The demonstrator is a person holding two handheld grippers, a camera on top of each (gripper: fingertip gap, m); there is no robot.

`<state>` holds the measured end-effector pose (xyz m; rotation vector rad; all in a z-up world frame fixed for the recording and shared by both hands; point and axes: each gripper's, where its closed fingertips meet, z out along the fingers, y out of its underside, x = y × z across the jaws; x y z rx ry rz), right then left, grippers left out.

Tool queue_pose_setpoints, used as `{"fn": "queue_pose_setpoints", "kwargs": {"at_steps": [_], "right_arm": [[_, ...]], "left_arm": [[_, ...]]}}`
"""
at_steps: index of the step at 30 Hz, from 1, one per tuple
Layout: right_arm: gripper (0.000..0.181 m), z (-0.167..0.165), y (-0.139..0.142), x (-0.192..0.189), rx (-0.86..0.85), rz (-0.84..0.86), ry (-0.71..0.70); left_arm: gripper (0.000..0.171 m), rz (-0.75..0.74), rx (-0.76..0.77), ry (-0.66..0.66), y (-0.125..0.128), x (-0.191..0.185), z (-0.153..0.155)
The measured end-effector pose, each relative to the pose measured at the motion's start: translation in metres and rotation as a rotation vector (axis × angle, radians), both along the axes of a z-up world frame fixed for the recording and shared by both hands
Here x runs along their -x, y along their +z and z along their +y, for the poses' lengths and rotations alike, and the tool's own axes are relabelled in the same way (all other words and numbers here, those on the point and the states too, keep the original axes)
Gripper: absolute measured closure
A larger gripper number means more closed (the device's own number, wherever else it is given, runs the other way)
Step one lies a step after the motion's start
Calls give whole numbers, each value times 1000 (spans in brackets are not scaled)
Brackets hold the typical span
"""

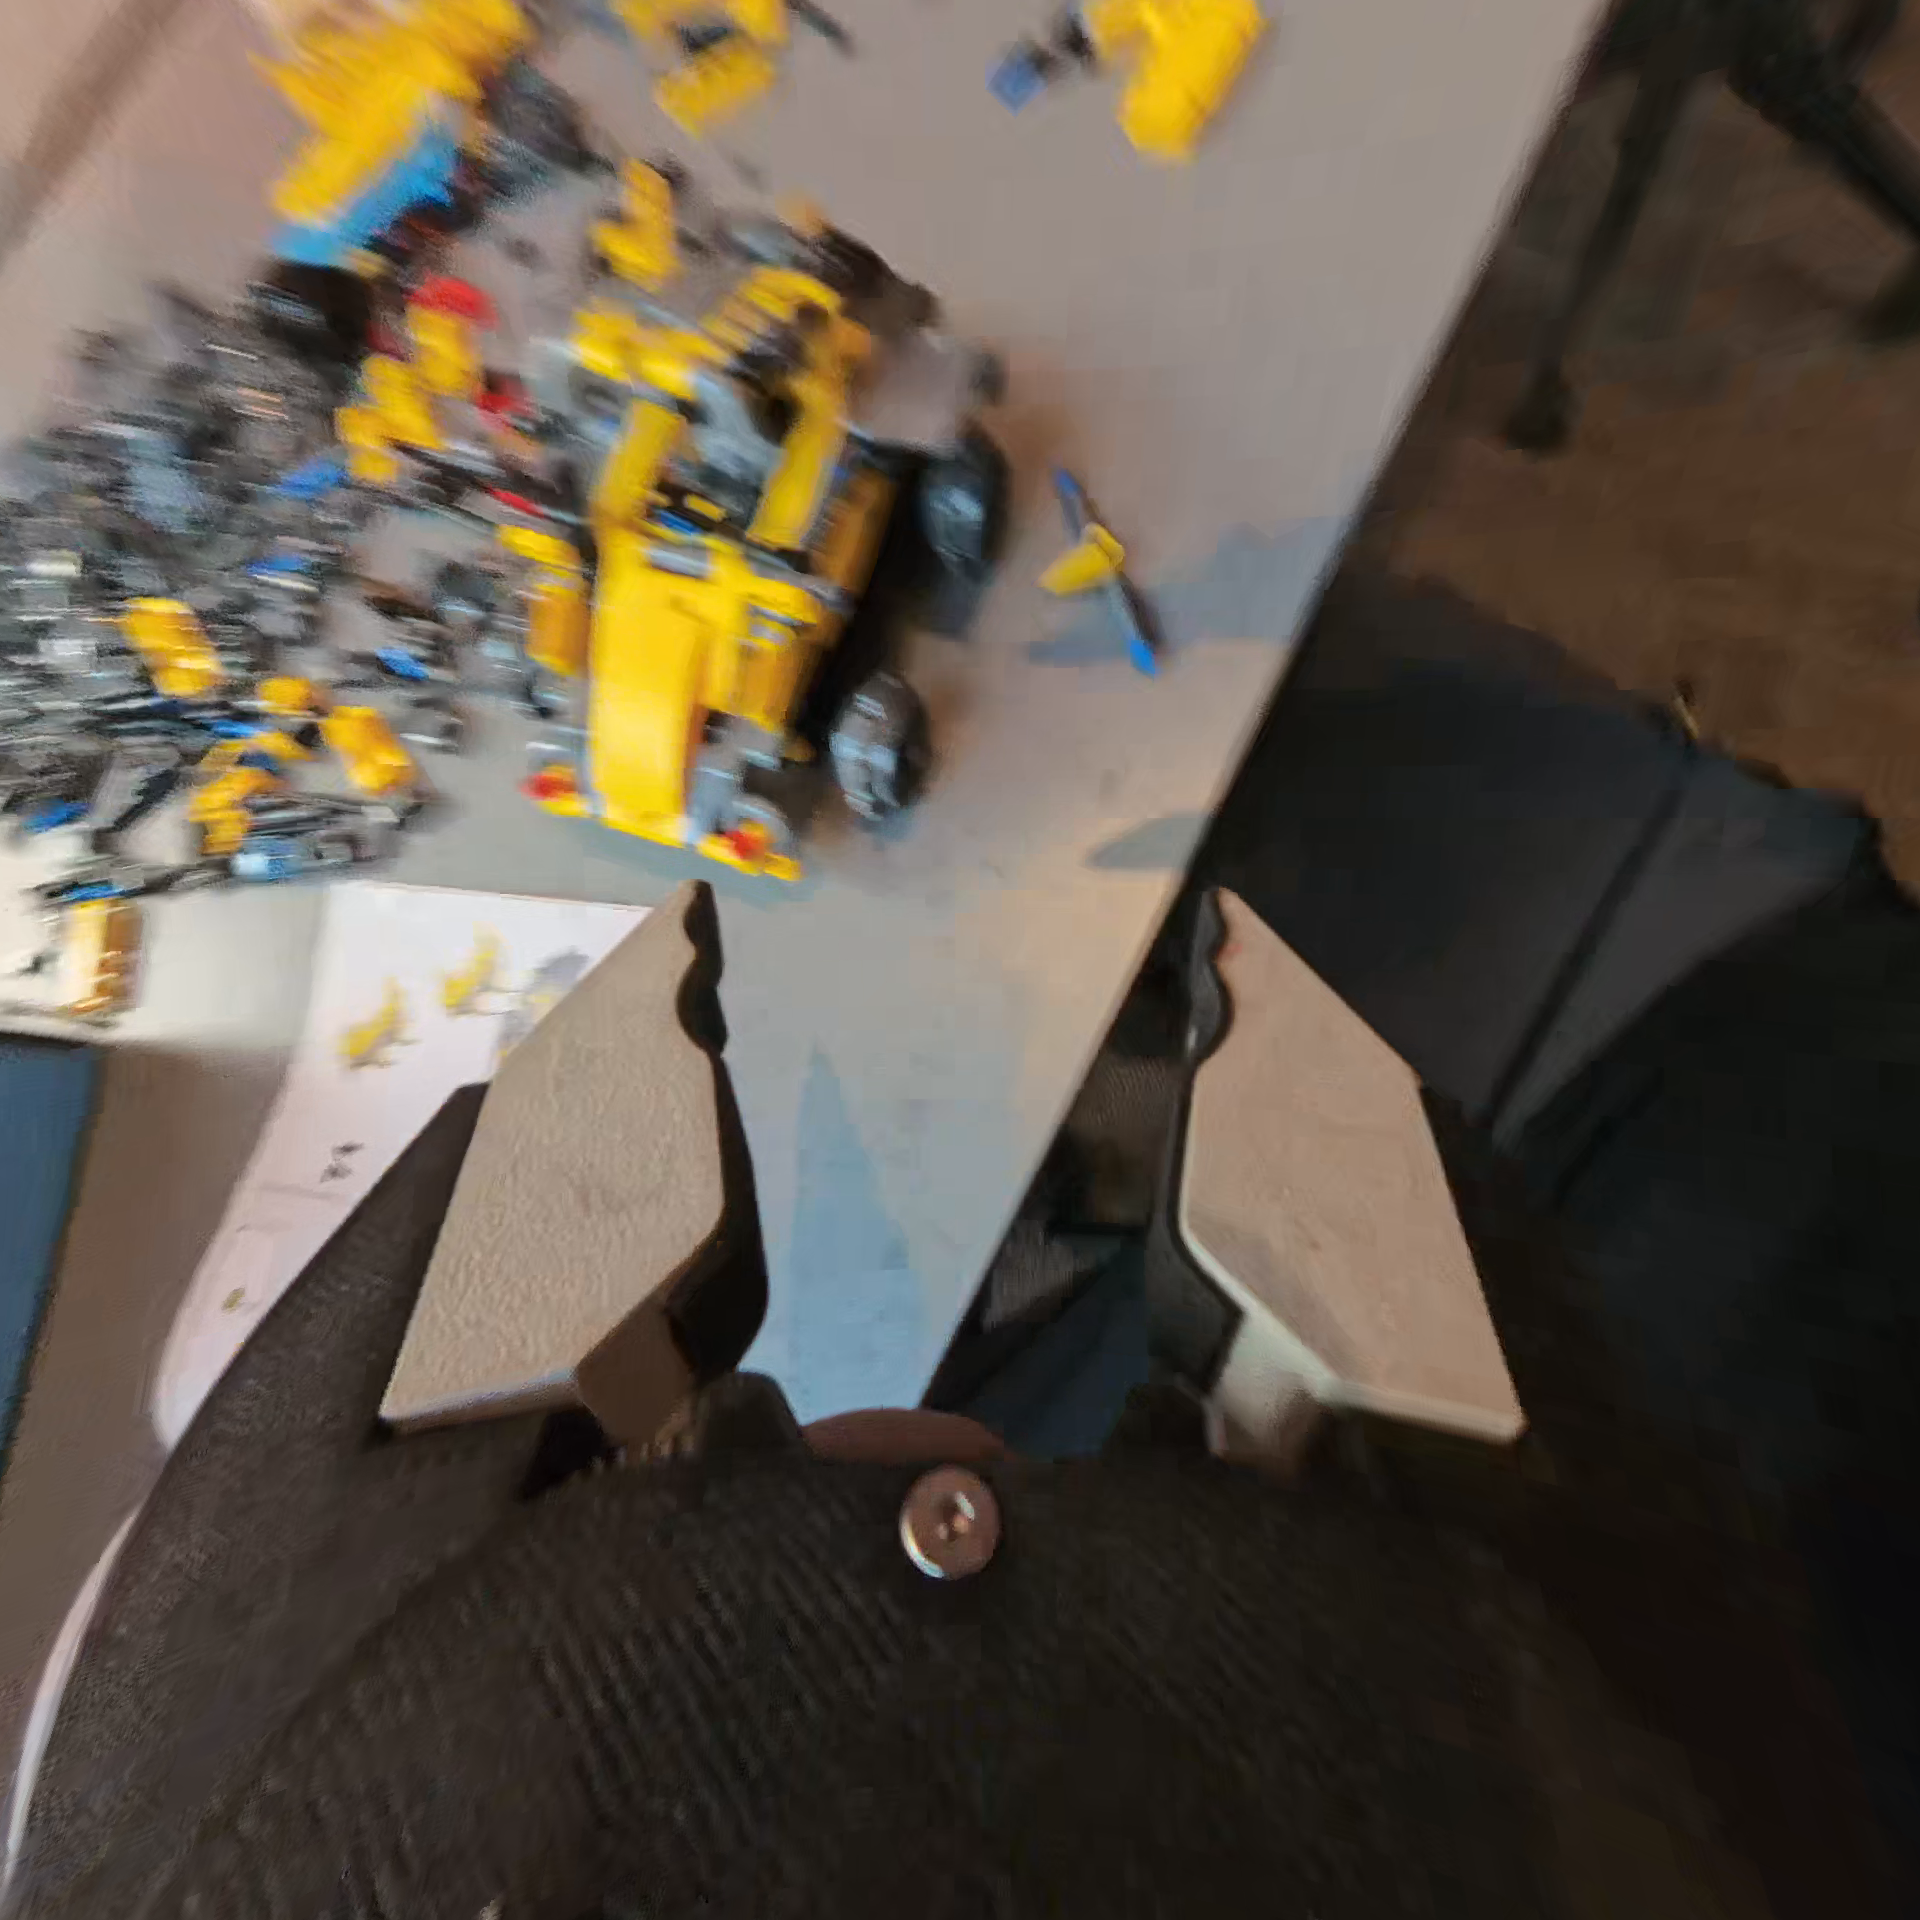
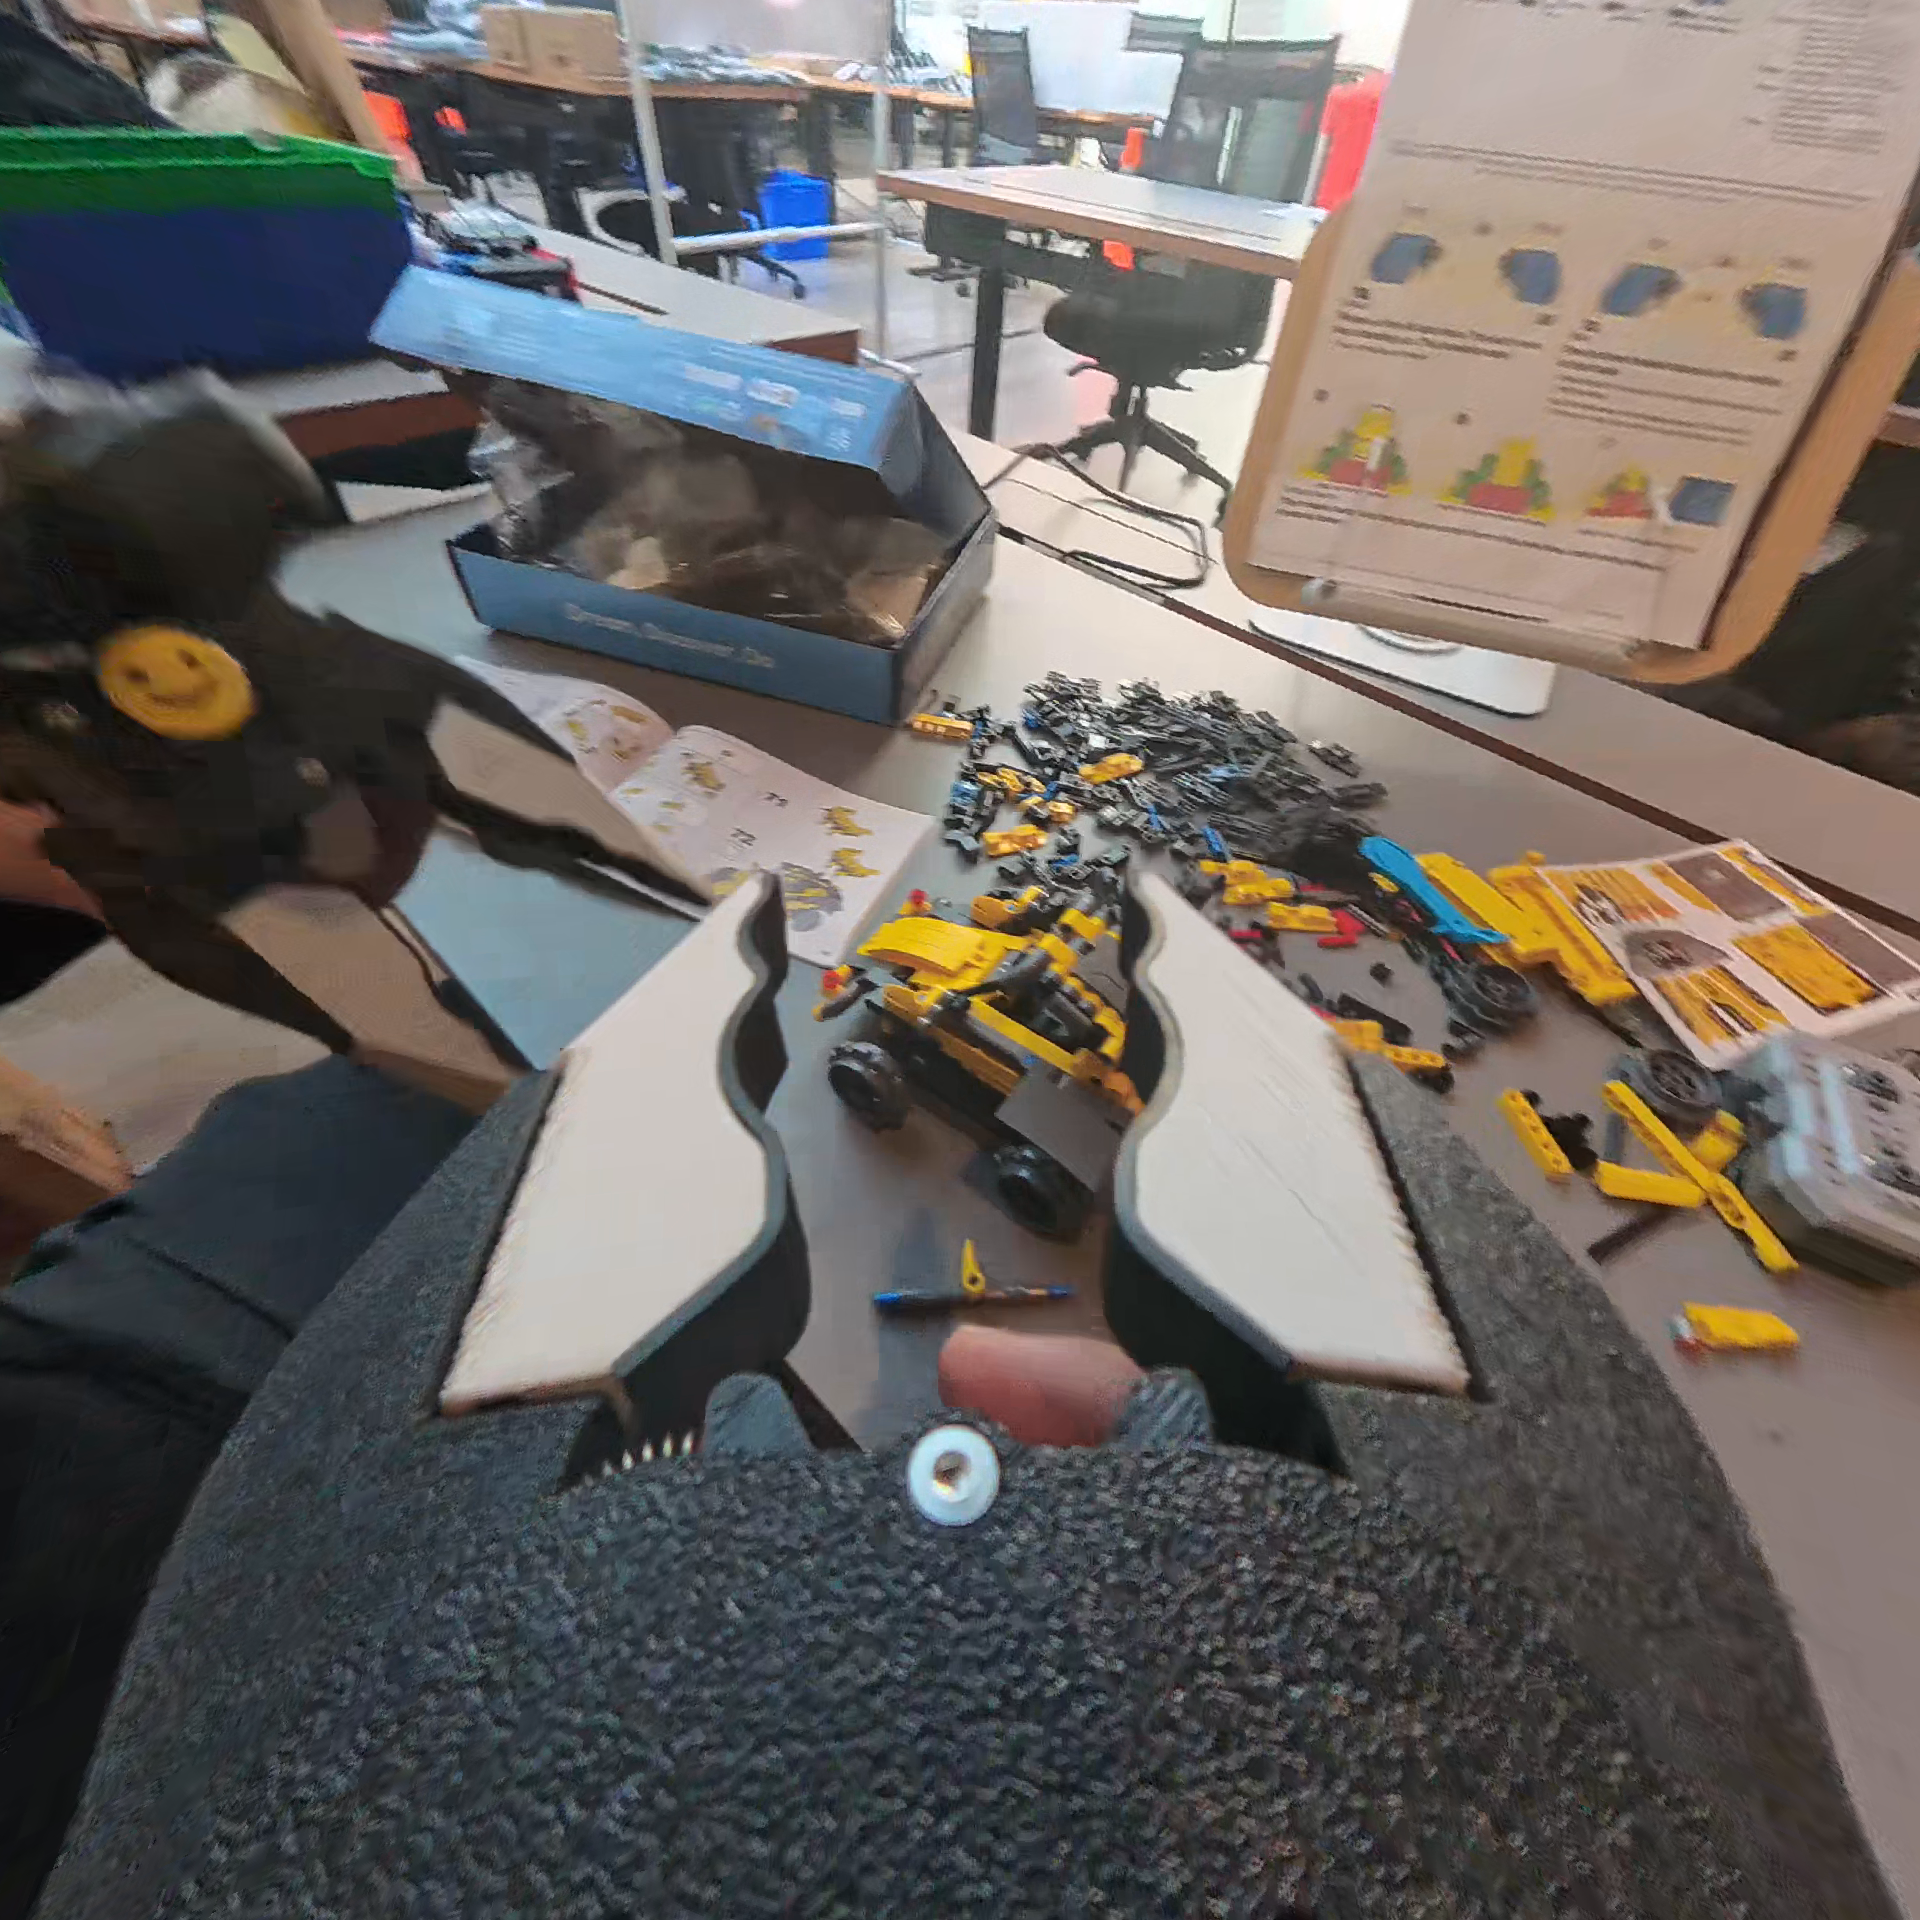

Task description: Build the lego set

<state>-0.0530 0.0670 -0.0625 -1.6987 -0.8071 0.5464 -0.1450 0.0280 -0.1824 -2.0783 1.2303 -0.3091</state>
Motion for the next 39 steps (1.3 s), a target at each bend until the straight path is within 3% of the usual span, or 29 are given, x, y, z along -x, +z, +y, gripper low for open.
{"fn": "queue_pose_setpoints", "kwargs": {"at_steps": [5, 7, 10, 13, 16, 18, 20, 22, 25, 29, 36, 39], "right_arm": [[164, 15, -31, -23, -30, -241, -85], [181, 9, -42, -14, -16, -293, -26], [181, -17, -57, 18, 21, -332, 159], [180, -41, -50, 47, 6, -271, 295], [175, -46, -25, 54, -51, -165, 307], [174, -32, -6, 41, -117, -125, 200], [174, -8, 5, 11, -192, -160, -1], [175, 6, 3, -14, -212, -234, -118], [174, 13, -16, -28, -134, -300, -139], [172, 14, -29, -23, -97, -324, -115], [172, 7, -20, -13, -130, -288, -80], [174, 10, -15, -17, -137, -264, -97]], "left_arm": [[85, -344, -192, 251, 79, 36, 44], [91, -492, -226, 317, 105, 52, 50], [96, -622, -214, 328, 124, 60, 47], [110, -551, -90, 189, 103, 35, 28], [110, -276, 41, 40, 47, 10, 3], [109, -139, 112, -52, 16, 0, -14], [101, -89, 128, -61, 4, -4, -16], [101, -101, 91, -16, 9, -2, -6], [102, -193, -7, 86, 36, 10, 15], [116, -383, -117, 196, 80, 28, 33], [127, -263, -9, 106, 43, 11, 21], [167, -215, -30, 67, 36, 4, 17]]}}
